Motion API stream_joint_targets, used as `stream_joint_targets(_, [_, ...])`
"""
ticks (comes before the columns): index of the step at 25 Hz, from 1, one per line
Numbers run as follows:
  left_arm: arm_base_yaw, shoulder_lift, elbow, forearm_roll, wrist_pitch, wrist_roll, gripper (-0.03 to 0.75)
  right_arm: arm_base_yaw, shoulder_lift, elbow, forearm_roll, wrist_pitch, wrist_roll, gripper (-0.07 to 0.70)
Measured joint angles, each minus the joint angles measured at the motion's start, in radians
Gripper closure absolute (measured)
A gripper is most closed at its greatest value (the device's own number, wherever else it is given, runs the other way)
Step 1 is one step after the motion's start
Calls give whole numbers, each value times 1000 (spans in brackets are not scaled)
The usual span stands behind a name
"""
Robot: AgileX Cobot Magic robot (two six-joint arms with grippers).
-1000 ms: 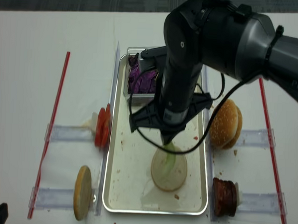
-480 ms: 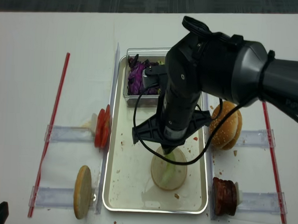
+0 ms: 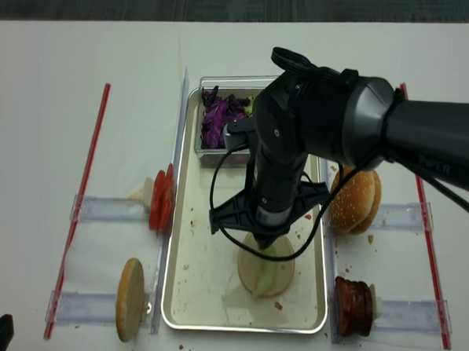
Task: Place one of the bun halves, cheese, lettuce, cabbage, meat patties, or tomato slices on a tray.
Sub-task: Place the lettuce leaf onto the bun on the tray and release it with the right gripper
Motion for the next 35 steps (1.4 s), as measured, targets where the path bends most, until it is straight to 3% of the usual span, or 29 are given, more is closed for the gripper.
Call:
stream_joint_targets(10, [0, 0, 0, 0, 0, 0, 354, 0, 10, 0, -1, 6, 6, 549])
stream_joint_targets(13, [0, 0, 0, 0, 0, 0, 354, 0, 10, 0, -1, 6, 13, 470])
stream_joint_targets(20, [0, 0, 0, 0, 0, 0, 354, 0, 10, 0, -20, 4, 39, 192])
stream_joint_targets(23, [0, 0, 0, 0, 0, 0, 354, 0, 10, 0, -24, 6, 44, 133])
stream_joint_targets(35, [0, 0, 0, 0, 0, 0, 354, -6, 12, -119, -28, 105, 61, 115])
